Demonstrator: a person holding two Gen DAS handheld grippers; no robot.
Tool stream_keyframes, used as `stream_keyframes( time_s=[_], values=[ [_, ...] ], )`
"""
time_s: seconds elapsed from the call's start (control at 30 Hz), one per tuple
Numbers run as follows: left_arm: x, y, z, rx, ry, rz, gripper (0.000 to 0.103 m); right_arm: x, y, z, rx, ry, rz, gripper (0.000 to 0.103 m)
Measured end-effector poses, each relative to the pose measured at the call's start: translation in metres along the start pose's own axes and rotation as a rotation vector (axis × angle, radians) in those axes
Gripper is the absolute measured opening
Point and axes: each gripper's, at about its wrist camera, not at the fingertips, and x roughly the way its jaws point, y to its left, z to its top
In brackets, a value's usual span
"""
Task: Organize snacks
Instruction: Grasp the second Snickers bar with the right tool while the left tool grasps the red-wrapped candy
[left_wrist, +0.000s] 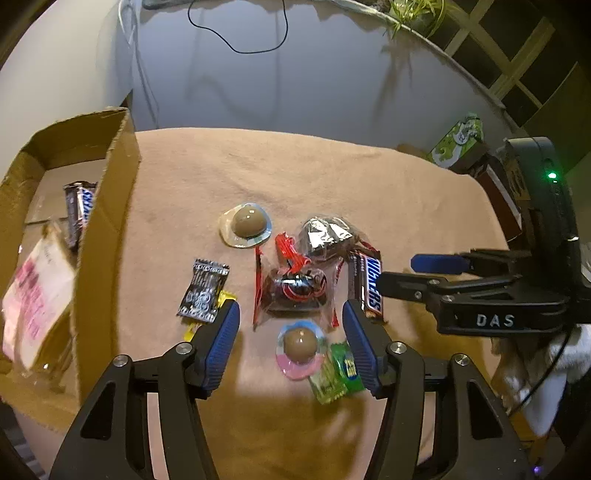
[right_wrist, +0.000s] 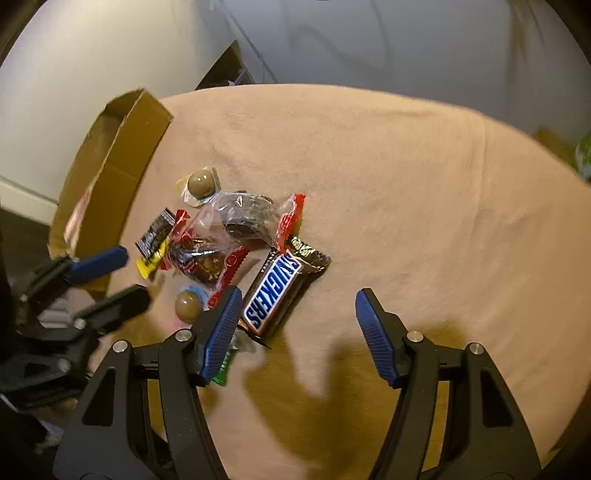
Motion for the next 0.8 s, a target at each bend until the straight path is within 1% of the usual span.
stream_keyframes(
  time_s=[0.1, 0.23, 0.43, 0.57, 0.8],
  values=[
    [0.009, 0.002, 0.003, -0.011, 0.017, -0.004, 0.057, 0.006, -0.002, 0.0, 0.037, 0.002, 0.023, 0.067],
    [0.019, 0.004, 0.003, -0.015, 0.033, -0.015, 0.057, 0.013, 0.001, 0.0, 0.051, 0.01, 0.038, 0.067],
    [0.029, 0.004, 0.006, -0.014, 0.049, -0.018, 0.057, 0.021, 0.0, 0.004, 0.066, 0.026, 0.035, 0.066],
    [0.035, 0.005, 0.009, -0.02, 0.055, -0.022, 0.057, 0.025, 0.001, 0.007, 0.066, 0.035, 0.029, 0.06],
    [0.041, 0.005, 0.011, -0.012, 0.057, -0.029, 0.057, 0.028, 0.001, 0.009, 0.045, 0.046, 0.013, 0.055]
  ],
)
